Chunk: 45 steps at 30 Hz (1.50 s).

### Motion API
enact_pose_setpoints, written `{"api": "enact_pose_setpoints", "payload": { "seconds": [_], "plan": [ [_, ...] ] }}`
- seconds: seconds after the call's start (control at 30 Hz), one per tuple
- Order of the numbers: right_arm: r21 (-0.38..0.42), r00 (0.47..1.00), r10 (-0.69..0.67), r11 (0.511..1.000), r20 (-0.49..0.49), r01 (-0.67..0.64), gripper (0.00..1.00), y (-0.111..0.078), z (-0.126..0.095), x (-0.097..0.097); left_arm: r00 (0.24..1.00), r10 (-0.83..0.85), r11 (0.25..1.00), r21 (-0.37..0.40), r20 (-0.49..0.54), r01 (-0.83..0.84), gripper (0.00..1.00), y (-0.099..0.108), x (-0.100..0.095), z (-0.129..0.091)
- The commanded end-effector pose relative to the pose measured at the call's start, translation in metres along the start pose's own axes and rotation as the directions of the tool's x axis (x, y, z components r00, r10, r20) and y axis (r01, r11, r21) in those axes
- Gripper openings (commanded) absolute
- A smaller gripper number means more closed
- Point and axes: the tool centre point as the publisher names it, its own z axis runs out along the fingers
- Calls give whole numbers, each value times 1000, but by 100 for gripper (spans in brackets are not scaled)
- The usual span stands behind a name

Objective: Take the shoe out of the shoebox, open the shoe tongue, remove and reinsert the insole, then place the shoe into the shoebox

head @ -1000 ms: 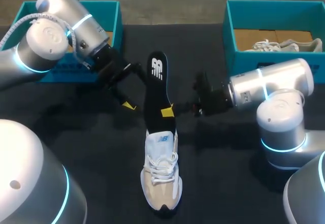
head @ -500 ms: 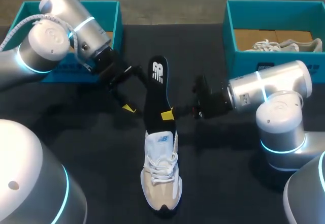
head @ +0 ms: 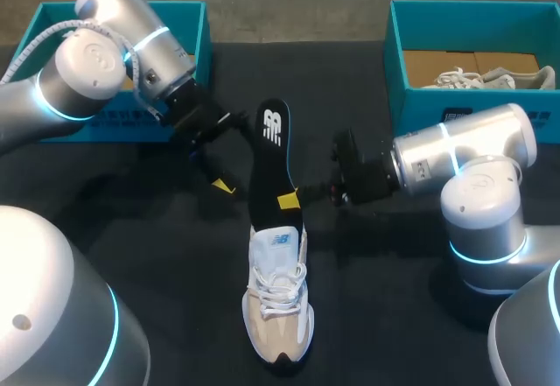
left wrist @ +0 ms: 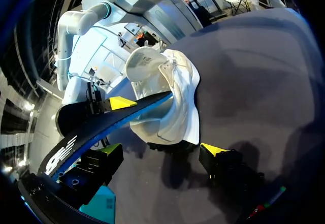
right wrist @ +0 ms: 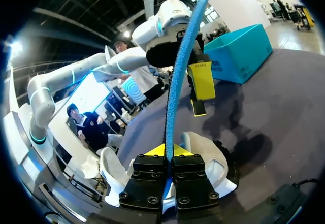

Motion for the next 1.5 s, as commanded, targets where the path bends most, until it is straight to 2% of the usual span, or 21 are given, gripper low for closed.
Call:
{"api": "enact_pose_setpoints", "payload": {
  "seconds": [0.03, 1.5],
  "plan": [
    [-3, 1000, -3, 1000, 2, 3, 0, -2, 2, 0, 1000, -6, 1000, 10, -7, 7, 100, 3, -1, 0],
    [29, 998, 52, 998, -45, -51, 0, -18, 4, 3, 1000, -11, 1000, 11, -7, 11, 100, 3, -1, 0]
  ]
}}
